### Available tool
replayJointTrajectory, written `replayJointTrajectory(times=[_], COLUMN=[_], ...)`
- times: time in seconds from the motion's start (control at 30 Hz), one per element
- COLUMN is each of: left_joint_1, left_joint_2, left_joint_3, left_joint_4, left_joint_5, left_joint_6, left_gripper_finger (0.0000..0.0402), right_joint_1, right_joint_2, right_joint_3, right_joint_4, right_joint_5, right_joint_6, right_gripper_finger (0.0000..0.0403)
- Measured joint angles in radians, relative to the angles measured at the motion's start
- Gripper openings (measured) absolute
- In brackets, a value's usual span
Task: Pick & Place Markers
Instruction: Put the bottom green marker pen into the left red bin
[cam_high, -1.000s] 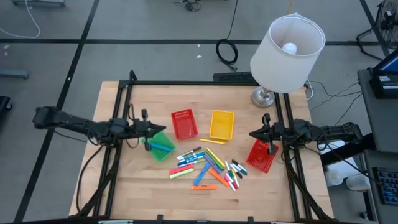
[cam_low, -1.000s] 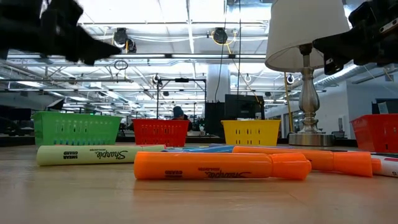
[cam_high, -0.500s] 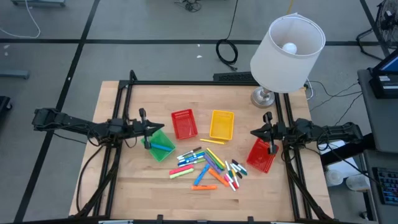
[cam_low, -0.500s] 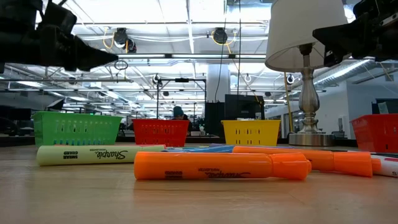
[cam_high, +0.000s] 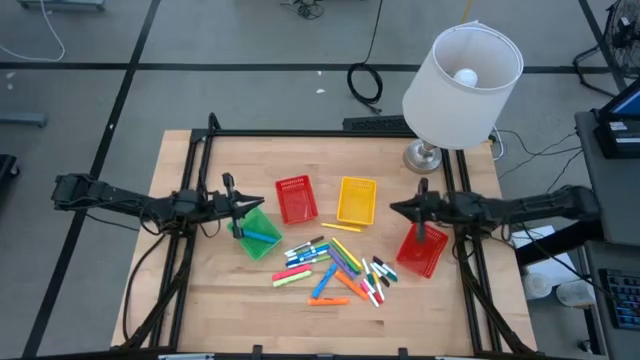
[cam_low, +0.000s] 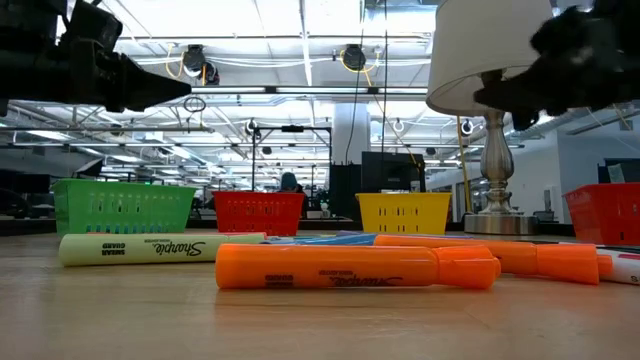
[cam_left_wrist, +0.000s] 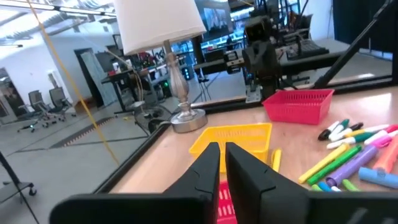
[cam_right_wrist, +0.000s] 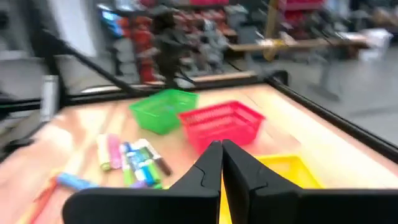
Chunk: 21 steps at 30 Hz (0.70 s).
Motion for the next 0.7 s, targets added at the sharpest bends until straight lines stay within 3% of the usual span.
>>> replayJointTrajectory(times=[0.27, 0.57, 0.7], left_joint_1=[0.0, 0.0, 0.0], left_joint_2=[-0.001, 0.0, 0.0], left_joint_3=[0.0, 0.0, 0.0], left_joint_4=[0.015, 0.013, 0.012], left_joint_5=[-0.006, -0.028, -0.03], left_joint_6=[-0.003, -0.029, -0.024], left_gripper_finger=[0.0037, 0.0037, 0.0037], right_joint_1=[0.037, 0.044, 0.043], right_joint_2=[0.597, 1.151, 1.31], right_joint_3=[0.36, 1.006, 1.2], right_joint_4=[-0.027, -0.546, -0.621], right_joint_5=[-0.048, -0.189, -0.204], right_joint_6=[-0.012, -0.2, -0.3], right_gripper_finger=[0.0, 0.0, 0.0])
